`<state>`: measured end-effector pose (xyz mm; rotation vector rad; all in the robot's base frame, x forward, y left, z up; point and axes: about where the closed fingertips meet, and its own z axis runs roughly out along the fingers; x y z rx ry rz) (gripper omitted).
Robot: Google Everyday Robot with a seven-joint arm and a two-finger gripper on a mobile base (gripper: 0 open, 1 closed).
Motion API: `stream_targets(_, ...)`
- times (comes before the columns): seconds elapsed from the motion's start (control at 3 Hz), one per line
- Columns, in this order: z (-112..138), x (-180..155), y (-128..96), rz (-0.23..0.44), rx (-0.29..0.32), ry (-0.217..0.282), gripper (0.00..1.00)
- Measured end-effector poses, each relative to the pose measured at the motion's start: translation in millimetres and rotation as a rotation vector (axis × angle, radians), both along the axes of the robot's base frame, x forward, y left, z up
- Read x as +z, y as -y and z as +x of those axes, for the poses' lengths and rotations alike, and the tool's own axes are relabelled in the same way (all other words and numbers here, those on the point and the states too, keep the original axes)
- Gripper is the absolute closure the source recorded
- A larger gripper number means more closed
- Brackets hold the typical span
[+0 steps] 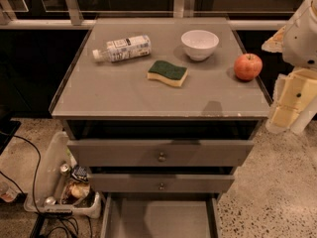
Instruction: Place sponge into bottom drawer
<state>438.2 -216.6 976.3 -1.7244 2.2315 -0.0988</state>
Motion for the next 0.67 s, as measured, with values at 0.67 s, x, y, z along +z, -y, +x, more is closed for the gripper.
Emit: stream_targets(0.67,32,7,-17,0.051,0.052,0.059,0.00)
